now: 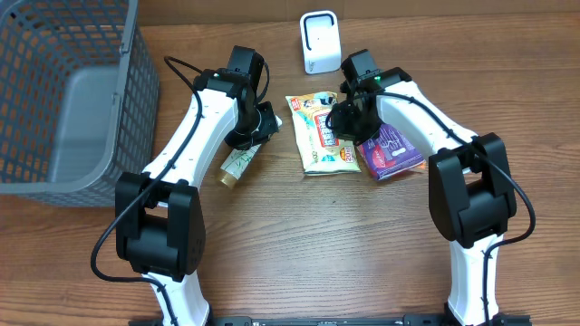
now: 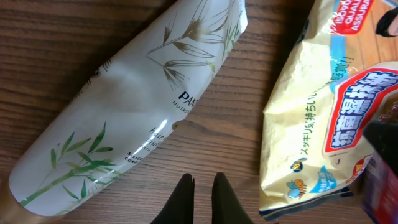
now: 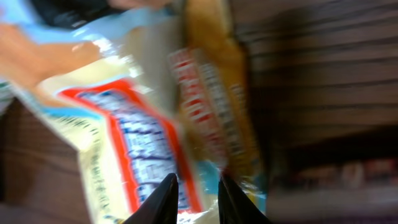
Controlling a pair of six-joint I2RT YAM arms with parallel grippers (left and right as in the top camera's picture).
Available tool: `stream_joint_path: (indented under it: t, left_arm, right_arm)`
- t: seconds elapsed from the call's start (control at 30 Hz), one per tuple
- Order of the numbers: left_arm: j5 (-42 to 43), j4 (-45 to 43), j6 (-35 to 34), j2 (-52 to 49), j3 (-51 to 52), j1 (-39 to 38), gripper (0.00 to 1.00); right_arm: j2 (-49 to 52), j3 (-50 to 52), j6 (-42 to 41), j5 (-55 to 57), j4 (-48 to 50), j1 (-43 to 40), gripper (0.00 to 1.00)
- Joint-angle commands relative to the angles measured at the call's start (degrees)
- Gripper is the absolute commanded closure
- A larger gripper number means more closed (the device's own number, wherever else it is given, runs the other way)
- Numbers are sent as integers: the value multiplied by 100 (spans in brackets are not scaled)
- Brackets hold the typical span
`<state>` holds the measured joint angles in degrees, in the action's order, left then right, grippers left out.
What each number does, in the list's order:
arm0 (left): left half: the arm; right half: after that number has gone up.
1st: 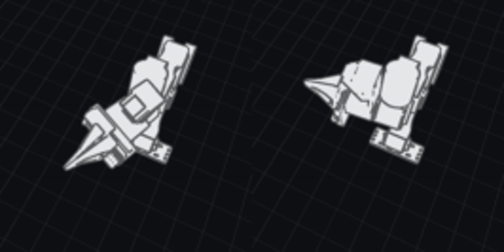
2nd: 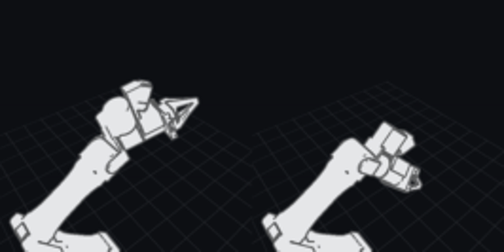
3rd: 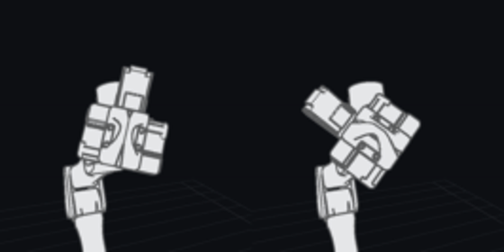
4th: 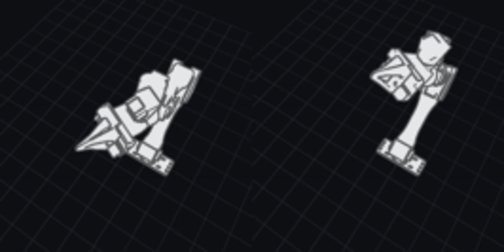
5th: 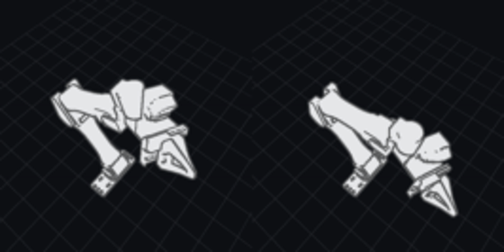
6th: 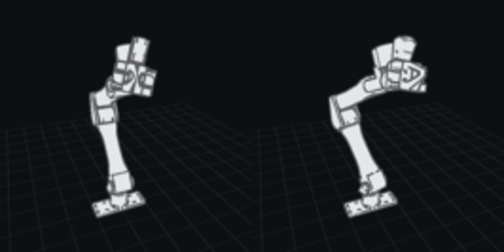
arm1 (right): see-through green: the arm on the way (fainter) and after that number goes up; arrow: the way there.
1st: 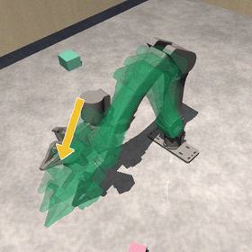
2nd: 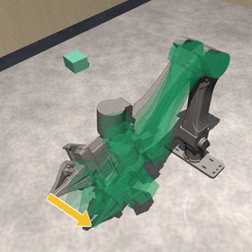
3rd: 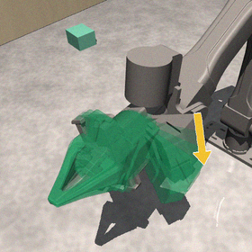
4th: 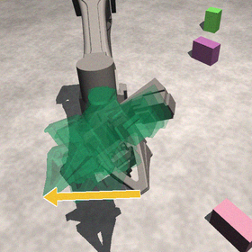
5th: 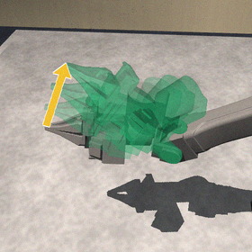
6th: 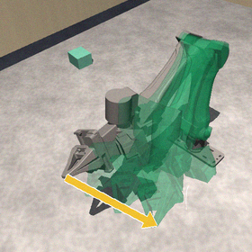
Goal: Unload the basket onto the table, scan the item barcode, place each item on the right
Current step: 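Lower the purple package flat right of the snack bag and release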
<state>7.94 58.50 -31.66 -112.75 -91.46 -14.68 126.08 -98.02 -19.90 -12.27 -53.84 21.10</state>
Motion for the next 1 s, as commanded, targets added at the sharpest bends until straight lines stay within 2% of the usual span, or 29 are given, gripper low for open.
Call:
stream_joint_path:
  t: [0.0,0.2,0.47,0.7,0.87,0.93,0.97]
  left_arm:
    - [44,11,-111,15,-94,-11,94]
    - [50,2,-111,15,-94,-17,93]
    - [52,20,-114,15,-94,-35,91]
    - [52,22,-109,15,-94,-35,89]
    - [127,37,195,15,-136,-15,95]
    - [225,63,212,15,-225,28,93]
    - [249,68,219,15,-271,48,90]
  right_arm:
    - [37,-15,-46,636,-17,-118,75]
    - [37,-15,-4,616,33,-114,67]
    - [232,-11,-13,-555,223,332,67]
    - [219,-236,-9,-551,63,584,65]
    - [39,-1119,44,-160,-1021,302,46]
    - [-50,-1456,179,-81,-1436,170,39]
    - [-83,-1611,234,-83,-1631,111,32]
